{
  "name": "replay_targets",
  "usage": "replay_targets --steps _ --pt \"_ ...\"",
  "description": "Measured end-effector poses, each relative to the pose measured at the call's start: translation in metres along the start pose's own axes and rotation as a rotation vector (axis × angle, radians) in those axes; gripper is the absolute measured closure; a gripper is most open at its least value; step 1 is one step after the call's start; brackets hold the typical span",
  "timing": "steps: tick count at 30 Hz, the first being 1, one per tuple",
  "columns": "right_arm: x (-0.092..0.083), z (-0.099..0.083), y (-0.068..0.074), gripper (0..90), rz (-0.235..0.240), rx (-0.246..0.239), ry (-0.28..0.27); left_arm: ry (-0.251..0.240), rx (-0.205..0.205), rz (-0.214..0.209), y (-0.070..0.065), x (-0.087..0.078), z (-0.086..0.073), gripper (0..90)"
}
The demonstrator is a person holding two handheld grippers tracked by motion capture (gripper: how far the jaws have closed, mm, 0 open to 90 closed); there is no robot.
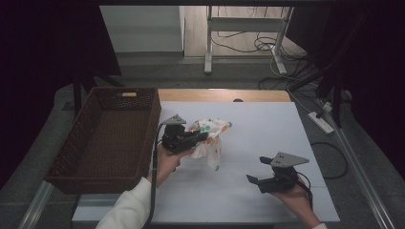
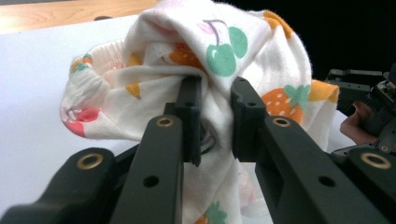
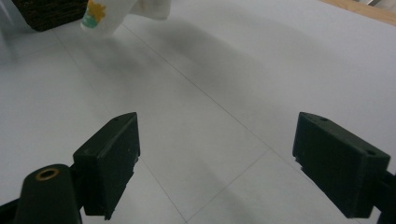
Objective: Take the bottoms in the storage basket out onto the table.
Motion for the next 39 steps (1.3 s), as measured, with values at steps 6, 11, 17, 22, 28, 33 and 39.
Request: replay_targets --steps 6,11,17,22,28,33,39 --pt "0.001 0.000 -0.001 15.3 -0.009 -0.001 0.010 0.011 0.005 -0.004 0.001 0.005 -0.001 77.1" --pt "-0.001 -0.001 -0.004 15.3 -0.017 0.006 0.006 0.024 0.016 -0.007 -0.004 0.011 -0.002 77.1" --pt "-0.002 -0.003 -0.007 15.3 -0.026 0.023 -0.002 0.065 0.039 -0.005 -0.009 0.022 -0.005 76.7" --pt "-0.002 -0.003 -0.007 15.3 -0.028 0.022 0.004 0.101 0.042 -0.005 -0.009 0.032 -0.010 76.7" --pt "-0.004 -0.004 -0.008 15.3 -0.028 0.026 -0.001 0.140 0.058 -0.005 -0.015 0.042 -0.015 76.1" --pt "-0.004 -0.004 -0.008 15.3 -0.027 0.025 -0.004 0.175 0.070 0.000 -0.015 0.050 -0.019 75.5" --pt "-0.003 -0.003 -0.008 15.3 -0.026 0.024 -0.003 0.182 0.072 0.003 -0.015 0.051 -0.020 75.1"
Point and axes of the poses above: each handheld gripper's, and its own axes: x roughly forward along the jaws, z roughly out of its top, y roughly to its left, the point moved 1 cm from there along x, roughly forward along the jaws, and after that the axes turned 12 degrees about y, right-handed, at the moved point
